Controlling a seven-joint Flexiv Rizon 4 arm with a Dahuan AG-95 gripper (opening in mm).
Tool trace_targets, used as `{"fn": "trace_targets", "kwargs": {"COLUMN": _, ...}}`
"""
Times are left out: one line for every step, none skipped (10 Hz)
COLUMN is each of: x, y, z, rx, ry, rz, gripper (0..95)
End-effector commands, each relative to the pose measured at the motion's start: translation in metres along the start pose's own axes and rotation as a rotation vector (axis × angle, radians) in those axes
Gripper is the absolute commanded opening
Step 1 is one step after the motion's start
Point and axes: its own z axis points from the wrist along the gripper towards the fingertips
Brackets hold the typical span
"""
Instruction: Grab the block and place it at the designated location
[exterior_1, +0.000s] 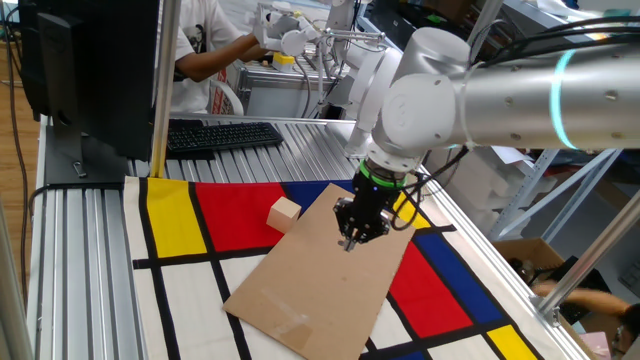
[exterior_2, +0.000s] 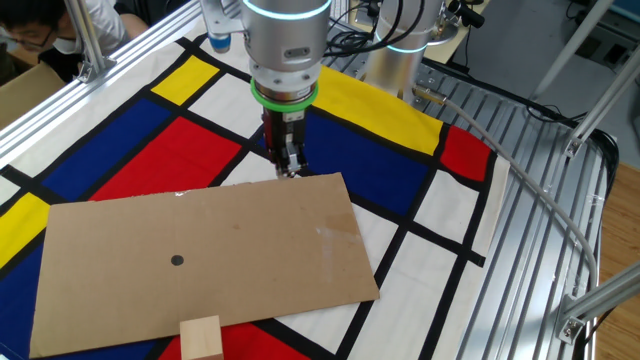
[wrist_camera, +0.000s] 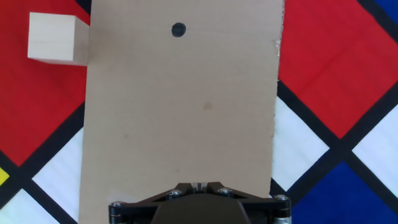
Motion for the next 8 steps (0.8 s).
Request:
{"fn": "trace_targets", "kwargs": {"x": -0.022, "y": 0.015, "z": 0.011, "rx": -0.009, "ry": 0.01, "rz": -0.011, "gripper": 0.0}}
{"fn": "trace_targets", "kwargs": {"x": -0.042, "y": 0.032, "z": 0.016, "rx": -0.004, "ry": 0.01, "rz": -0.023, "gripper": 0.0}}
{"fn": "trace_targets", "kwargs": {"x": -0.063, "y": 0.059, "z": 0.013, "rx": 0.003, "ry": 0.017, "rz": -0.031, "gripper": 0.0}}
{"fn": "trace_targets", "kwargs": {"x": -0.077, "y": 0.076, "z": 0.01, "rx": 0.014, "ry": 0.021, "rz": -0.039, "gripper": 0.0}}
{"fn": "trace_targets", "kwargs": {"x": -0.087, "y": 0.086, "z": 0.009, "rx": 0.012, "ry": 0.025, "rz": -0.045, "gripper": 0.0}}
{"fn": "trace_targets", "kwargs": {"x": -0.097, "y": 0.098, "z": 0.008, "rx": 0.01, "ry": 0.027, "rz": -0.052, "gripper": 0.0}}
{"fn": "trace_targets", "kwargs": {"x": -0.112, "y": 0.116, "z": 0.01, "rx": 0.011, "ry": 0.027, "rz": -0.068, "gripper": 0.0}}
{"fn": "trace_targets", "kwargs": {"x": -0.122, "y": 0.127, "z": 0.011, "rx": 0.014, "ry": 0.025, "rz": -0.081, "gripper": 0.0}}
